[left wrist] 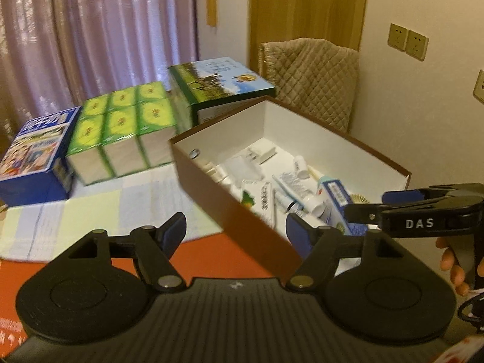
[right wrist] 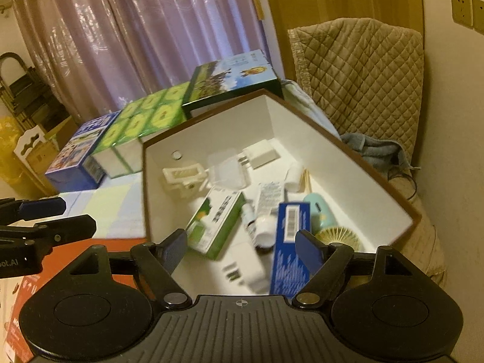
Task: Organize rigid objects
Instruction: 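Withdraw both tools from the box back over the mat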
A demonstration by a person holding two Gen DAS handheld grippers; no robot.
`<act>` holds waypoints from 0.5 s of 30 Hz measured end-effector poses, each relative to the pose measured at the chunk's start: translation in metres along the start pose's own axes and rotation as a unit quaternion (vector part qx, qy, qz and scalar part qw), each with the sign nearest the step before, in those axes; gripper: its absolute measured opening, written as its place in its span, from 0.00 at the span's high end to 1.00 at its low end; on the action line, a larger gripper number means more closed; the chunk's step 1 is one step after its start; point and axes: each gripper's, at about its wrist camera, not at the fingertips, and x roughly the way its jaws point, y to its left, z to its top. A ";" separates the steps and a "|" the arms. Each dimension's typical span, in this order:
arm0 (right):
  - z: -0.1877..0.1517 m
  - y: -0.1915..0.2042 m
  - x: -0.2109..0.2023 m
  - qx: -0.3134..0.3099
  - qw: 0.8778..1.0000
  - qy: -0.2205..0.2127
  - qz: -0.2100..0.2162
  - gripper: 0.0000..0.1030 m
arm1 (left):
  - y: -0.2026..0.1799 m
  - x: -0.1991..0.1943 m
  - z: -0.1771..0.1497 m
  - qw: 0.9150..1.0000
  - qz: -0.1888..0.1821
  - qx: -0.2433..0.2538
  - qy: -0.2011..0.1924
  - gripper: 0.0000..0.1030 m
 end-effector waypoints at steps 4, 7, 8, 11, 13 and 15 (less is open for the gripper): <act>-0.018 0.020 -0.015 0.003 1.000 0.004 0.004 0.26 | 0.013 -0.024 -0.021 1.000 0.012 -0.005 0.005 0.32; -0.032 0.038 -0.026 -0.003 1.000 0.006 0.003 0.26 | 0.025 -0.041 -0.038 1.000 0.014 -0.009 0.009 0.32; -0.038 0.045 -0.030 -0.005 1.000 0.006 0.001 0.26 | 0.030 -0.047 -0.045 1.000 0.015 -0.011 0.012 0.32; -0.055 0.064 -0.040 -0.008 1.000 0.010 -0.004 0.26 | 0.043 -0.063 -0.063 0.999 0.015 -0.020 0.020 0.32; -0.067 0.076 -0.046 -0.009 1.000 0.014 -0.005 0.26 | 0.050 -0.075 -0.075 0.999 0.015 -0.024 0.023 0.32; -0.082 0.090 -0.052 -0.013 1.000 0.019 -0.006 0.26 | 0.057 -0.087 -0.089 0.999 0.016 -0.029 0.027 0.32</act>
